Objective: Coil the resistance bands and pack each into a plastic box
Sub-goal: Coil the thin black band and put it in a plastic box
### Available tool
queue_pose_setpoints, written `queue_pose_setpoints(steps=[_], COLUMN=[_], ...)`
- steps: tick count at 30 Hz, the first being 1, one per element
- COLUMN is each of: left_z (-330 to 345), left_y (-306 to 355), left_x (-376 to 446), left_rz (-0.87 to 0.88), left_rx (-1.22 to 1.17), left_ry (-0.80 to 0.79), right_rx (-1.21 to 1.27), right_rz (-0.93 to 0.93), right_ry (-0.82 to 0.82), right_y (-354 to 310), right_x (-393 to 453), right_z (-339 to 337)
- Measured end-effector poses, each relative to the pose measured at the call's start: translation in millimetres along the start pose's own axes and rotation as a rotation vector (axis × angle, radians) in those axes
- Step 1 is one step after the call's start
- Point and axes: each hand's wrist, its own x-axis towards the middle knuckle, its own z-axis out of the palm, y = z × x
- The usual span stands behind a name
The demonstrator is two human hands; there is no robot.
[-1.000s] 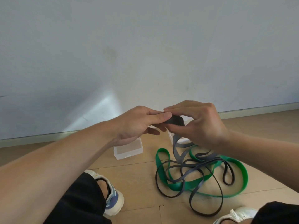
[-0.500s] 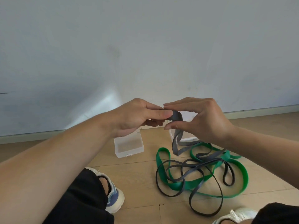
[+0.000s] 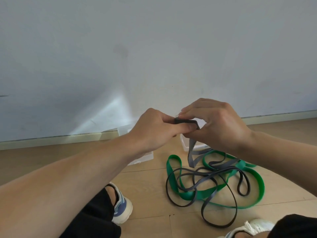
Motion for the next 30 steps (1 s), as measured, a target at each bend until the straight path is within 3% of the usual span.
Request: queue_pose_setpoints(steps=[6, 10, 14, 18, 20, 27, 30], left_z=[-14.8, -23.9, -16.5, -0.1, 1.4, -17.8, -15.0], left_y=[-1.2, -8.0, -5.4, -3.7, -2.7, -7.6, -6.0], left_x=[11.2, 14.8, 10.6, 3.5, 4.0, 15.8, 14.3], left_rz=[0.058, 0.069, -0.034, -0.058, -0.028, 0.026, -0.048], left_rx=[-0.201, -0.310, -0.289, -0.167, -0.171, -0.438, -0.422], left_ry=[-0.213, -0.361, -0.331, -0.106, -0.066, -0.430, -0.412], right_rx=[0.315, 0.389, 0.264, 0.145, 0.133, 0.316, 0.205], right_rz=[0.234, 0.320, 0.278, 0.143, 0.108, 0.164, 0.139], right_ry=[-0.022, -0.039, -0.052, -0.065, -0.062, -0.065, -0.029], right_y=[-4.4, -11.0, -5.4, -3.8, -6.0, -2.3, 2.1], right_x=[-0.4, -0.2, -0.6, 1.2, 3.2, 3.6, 0.6], right_z=[-8.1, -9.9, -7.6, -3.7, -1.8, -7.0, -5.6])
